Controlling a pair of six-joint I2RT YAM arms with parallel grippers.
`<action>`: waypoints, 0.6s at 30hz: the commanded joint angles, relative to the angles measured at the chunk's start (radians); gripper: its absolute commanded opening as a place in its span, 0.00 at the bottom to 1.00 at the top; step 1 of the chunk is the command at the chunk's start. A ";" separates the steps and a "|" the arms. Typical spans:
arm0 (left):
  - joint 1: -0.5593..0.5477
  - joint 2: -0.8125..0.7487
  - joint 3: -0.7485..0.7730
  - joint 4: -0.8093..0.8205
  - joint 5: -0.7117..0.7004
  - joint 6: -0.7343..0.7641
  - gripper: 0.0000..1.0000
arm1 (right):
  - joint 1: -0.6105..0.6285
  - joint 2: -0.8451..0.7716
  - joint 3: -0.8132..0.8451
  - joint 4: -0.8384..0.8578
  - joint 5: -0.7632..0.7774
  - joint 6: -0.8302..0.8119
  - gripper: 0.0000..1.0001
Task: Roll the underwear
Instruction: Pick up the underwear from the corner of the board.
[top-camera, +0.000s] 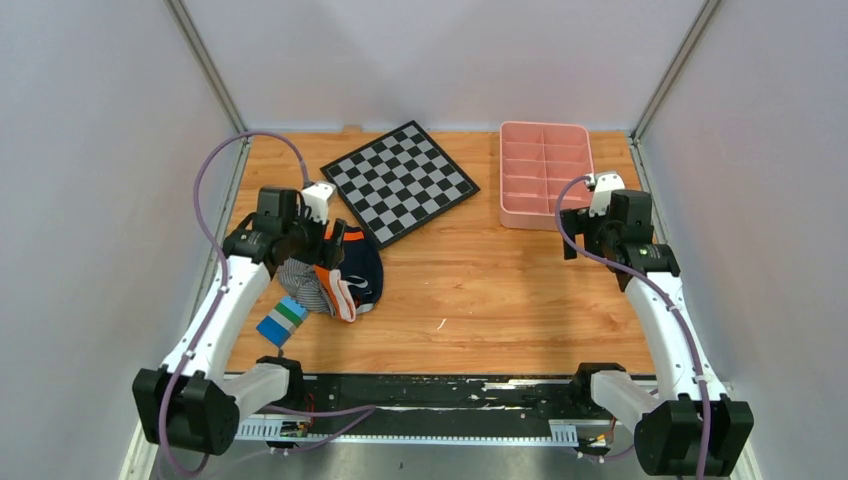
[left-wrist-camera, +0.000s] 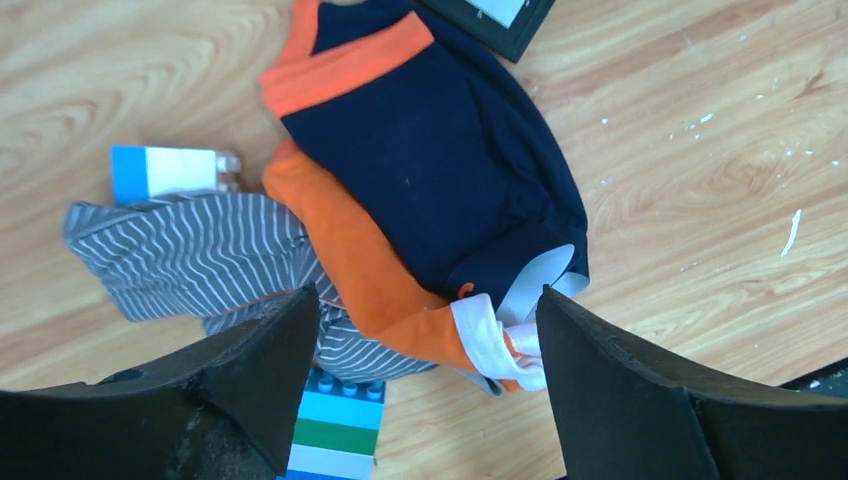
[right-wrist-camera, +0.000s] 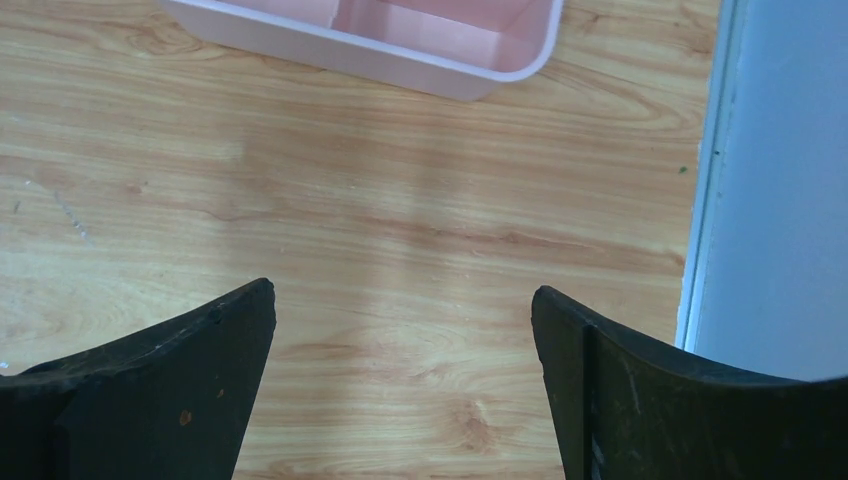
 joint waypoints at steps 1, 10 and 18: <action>-0.014 0.084 0.054 -0.056 -0.001 -0.025 0.80 | 0.002 -0.013 0.014 0.046 0.145 0.085 1.00; -0.051 0.166 0.075 -0.076 0.059 -0.102 0.82 | -0.042 -0.017 0.028 -0.020 0.050 0.072 1.00; -0.066 0.169 0.040 -0.064 0.024 -0.155 0.66 | -0.044 -0.066 -0.025 -0.006 0.029 0.063 0.98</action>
